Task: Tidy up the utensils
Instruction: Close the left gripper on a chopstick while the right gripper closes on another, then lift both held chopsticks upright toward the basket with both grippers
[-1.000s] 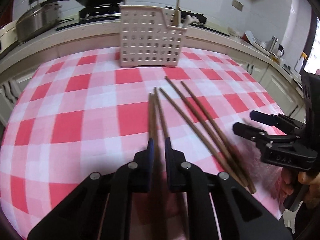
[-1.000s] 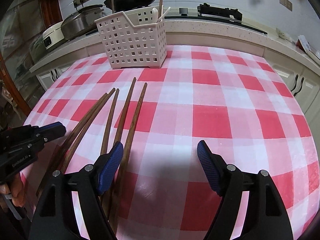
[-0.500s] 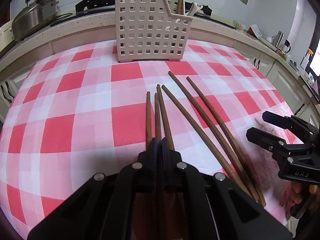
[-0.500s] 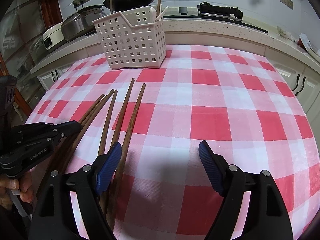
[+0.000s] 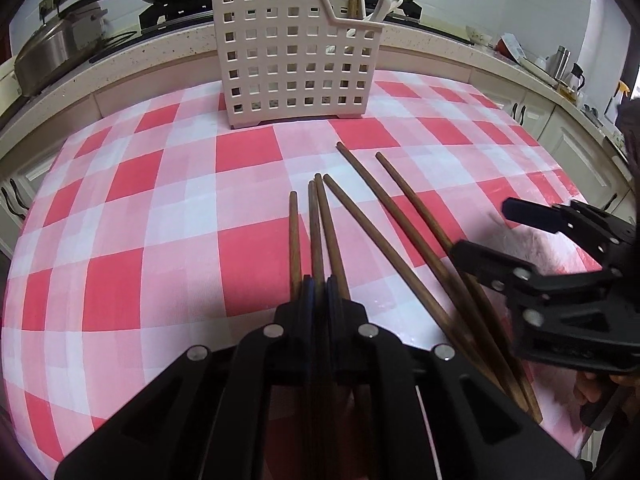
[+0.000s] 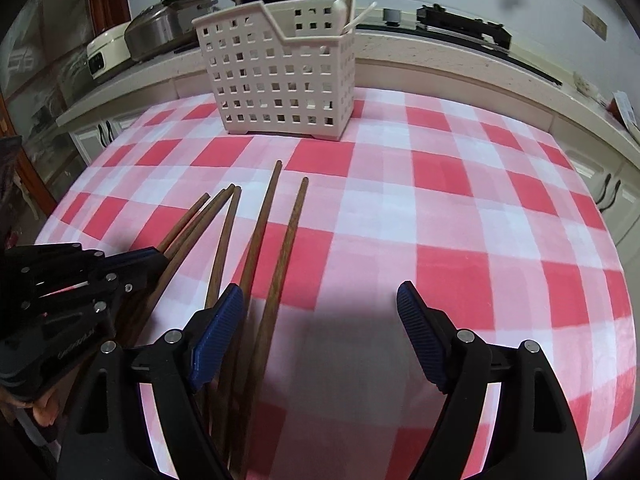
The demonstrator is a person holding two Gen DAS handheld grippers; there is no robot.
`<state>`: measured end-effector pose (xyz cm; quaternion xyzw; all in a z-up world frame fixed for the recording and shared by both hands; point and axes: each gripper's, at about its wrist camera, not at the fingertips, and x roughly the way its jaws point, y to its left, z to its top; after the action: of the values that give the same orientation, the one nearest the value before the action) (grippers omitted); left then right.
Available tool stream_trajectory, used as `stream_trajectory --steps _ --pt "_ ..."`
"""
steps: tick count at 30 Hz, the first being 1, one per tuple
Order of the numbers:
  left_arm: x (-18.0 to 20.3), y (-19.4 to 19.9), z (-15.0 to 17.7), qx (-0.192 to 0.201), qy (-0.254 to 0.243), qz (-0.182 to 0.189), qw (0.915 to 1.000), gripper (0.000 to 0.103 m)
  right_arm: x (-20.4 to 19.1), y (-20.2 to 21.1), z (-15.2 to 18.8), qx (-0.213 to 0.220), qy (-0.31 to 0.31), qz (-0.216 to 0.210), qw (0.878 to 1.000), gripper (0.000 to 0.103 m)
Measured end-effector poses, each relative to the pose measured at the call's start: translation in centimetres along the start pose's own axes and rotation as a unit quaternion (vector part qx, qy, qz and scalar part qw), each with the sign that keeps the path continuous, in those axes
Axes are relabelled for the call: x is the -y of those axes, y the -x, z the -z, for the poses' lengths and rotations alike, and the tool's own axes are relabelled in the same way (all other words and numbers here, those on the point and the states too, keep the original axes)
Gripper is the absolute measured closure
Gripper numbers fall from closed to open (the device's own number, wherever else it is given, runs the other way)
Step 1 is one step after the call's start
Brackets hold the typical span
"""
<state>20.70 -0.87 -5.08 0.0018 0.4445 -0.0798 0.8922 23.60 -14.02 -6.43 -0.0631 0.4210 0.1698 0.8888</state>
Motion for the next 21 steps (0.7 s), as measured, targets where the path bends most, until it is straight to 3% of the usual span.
stream_trajectory --steps 3,5,8,10,12,21 --pt "-0.1 0.0 0.1 0.001 -0.003 0.004 1.0 0.095 -0.1 -1.1 -0.4 -0.015 0.0 0.004 1.0 0.049" --pt "-0.1 0.0 0.0 0.001 -0.002 0.006 1.0 0.095 -0.5 -1.3 -0.5 -0.013 0.01 0.013 1.0 0.05" --pt "0.0 0.0 0.0 0.001 -0.008 0.006 1.0 0.096 -0.9 -1.4 -0.8 -0.012 0.019 0.009 1.0 0.061" --pt "0.1 0.0 0.0 0.0 -0.006 0.008 1.0 0.096 -1.4 -1.4 -0.8 -0.011 0.035 -0.002 0.999 0.078" --pt "0.0 0.0 0.0 -0.003 -0.001 0.012 0.9999 0.097 -1.6 -1.4 -0.9 -0.013 0.046 -0.01 0.999 0.089" --pt "-1.3 0.7 0.3 -0.001 0.019 0.024 0.9995 0.097 -1.2 -0.9 -0.5 -0.016 0.062 -0.026 0.998 0.094"
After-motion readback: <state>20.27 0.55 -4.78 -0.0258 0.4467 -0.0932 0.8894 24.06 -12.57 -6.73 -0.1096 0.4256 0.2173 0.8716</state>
